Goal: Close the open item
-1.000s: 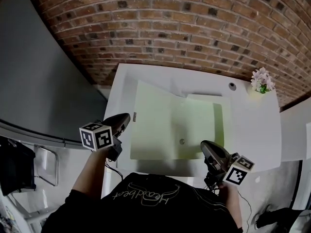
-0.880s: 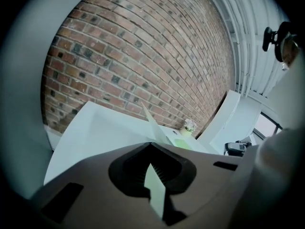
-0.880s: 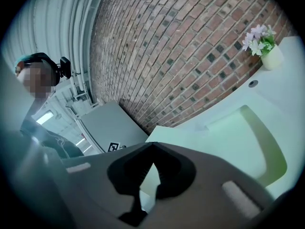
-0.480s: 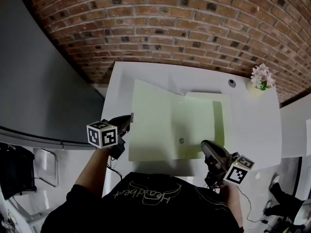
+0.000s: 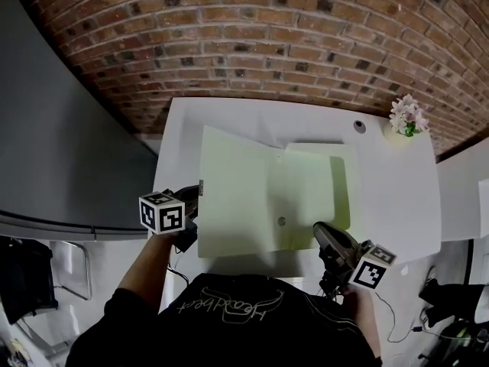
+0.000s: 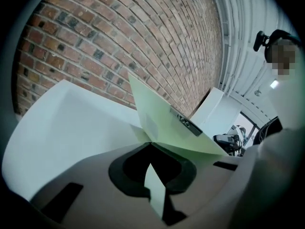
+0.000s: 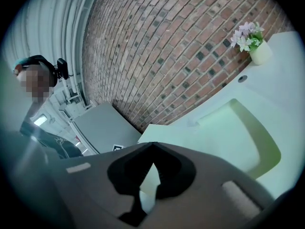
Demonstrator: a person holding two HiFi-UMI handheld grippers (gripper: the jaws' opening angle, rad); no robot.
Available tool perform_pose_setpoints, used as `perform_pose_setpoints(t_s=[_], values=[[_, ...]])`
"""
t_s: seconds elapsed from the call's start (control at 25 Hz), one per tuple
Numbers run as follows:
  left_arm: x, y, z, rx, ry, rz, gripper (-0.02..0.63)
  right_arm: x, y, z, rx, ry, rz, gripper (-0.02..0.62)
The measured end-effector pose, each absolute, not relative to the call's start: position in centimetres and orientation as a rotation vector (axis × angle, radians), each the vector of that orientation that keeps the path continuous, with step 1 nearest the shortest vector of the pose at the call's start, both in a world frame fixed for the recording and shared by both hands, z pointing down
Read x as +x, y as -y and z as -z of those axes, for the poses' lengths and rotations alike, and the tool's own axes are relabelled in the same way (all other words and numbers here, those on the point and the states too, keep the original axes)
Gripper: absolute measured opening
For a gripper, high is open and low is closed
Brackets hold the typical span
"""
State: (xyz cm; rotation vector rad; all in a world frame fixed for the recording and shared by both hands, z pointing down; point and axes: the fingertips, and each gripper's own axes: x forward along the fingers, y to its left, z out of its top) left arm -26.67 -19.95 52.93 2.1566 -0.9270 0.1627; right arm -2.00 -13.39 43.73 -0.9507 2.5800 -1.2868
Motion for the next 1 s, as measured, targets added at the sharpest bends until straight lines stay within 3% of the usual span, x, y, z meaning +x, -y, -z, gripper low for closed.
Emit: perform_pose_setpoints(t_s=[1.0], values=[[-23.1,19.3,-48.7,2.223,0.876,-0.071,0.002,2.7,12.1,-45.3,-1.061,-2.492,1.285,-0.002]])
